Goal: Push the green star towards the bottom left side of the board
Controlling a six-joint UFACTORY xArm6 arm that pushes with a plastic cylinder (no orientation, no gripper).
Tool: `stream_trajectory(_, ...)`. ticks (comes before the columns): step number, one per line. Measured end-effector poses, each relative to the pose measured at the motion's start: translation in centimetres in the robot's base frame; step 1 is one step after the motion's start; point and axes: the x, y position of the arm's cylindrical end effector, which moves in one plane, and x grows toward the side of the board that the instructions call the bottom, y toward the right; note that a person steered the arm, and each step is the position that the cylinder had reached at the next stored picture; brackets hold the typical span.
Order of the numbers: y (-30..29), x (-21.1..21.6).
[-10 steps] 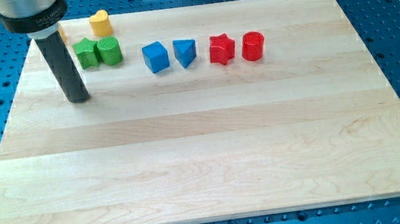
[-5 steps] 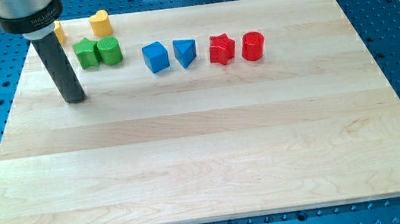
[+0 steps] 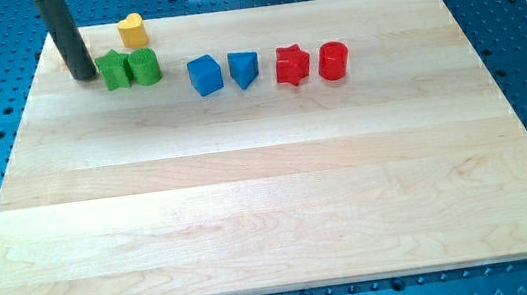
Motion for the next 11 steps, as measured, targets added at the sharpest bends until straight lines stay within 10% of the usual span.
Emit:
stream_trajectory(2, 2.5, -2.4)
stream_trajectory(7, 5.5, 14.5)
stream_trajectory(11, 12.9, 15.3)
